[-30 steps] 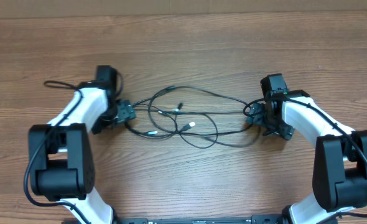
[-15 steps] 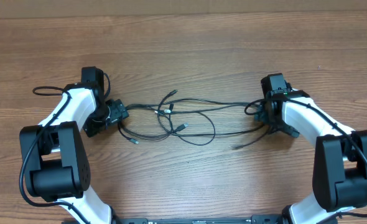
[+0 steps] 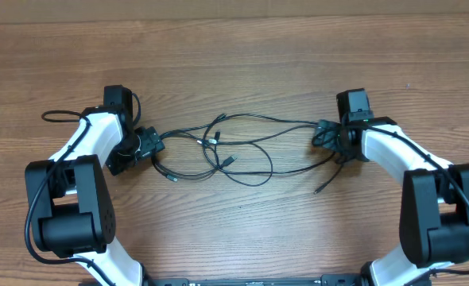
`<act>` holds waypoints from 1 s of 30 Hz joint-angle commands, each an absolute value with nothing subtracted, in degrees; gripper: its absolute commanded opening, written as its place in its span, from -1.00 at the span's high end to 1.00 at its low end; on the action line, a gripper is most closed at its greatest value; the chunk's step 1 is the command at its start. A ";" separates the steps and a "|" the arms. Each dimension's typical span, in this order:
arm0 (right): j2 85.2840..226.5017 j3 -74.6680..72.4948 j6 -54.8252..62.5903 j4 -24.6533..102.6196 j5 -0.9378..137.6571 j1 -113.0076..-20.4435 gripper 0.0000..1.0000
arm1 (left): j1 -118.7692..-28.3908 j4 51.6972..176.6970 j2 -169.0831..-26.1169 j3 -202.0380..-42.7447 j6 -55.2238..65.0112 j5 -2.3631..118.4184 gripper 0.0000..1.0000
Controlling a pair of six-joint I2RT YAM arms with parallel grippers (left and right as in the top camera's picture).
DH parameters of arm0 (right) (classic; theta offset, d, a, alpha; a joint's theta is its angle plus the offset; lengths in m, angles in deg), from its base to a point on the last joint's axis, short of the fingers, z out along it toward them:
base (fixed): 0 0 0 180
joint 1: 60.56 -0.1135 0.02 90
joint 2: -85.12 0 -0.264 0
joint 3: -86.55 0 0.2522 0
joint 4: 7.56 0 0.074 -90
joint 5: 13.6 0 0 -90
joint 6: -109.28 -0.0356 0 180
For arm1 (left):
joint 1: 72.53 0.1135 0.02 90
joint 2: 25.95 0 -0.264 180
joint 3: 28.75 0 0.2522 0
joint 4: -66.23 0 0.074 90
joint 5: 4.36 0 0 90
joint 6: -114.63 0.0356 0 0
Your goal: Untangle cables
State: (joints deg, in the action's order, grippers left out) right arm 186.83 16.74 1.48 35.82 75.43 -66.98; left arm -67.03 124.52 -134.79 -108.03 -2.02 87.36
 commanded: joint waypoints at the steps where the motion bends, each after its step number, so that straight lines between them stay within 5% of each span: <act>1: 188.82 18.09 10.18 37.49 48.37 -67.83 -1.00 | -67.25 123.45 -140.98 -103.64 -0.82 86.31 -0.92; 13: 188.73 7.71 10.18 57.24 49.88 -68.99 -1.00 | -73.04 119.74 -140.98 -103.64 6.59 78.62 -0.85; 22: 188.75 4.19 10.13 62.86 53.88 -75.48 -0.35 | -74.97 119.52 -140.98 -103.64 6.87 78.77 -0.90; 30: 188.75 4.19 -0.93 60.35 69.31 -86.71 -0.31 | -74.97 119.32 -140.98 -103.64 6.87 78.75 -0.91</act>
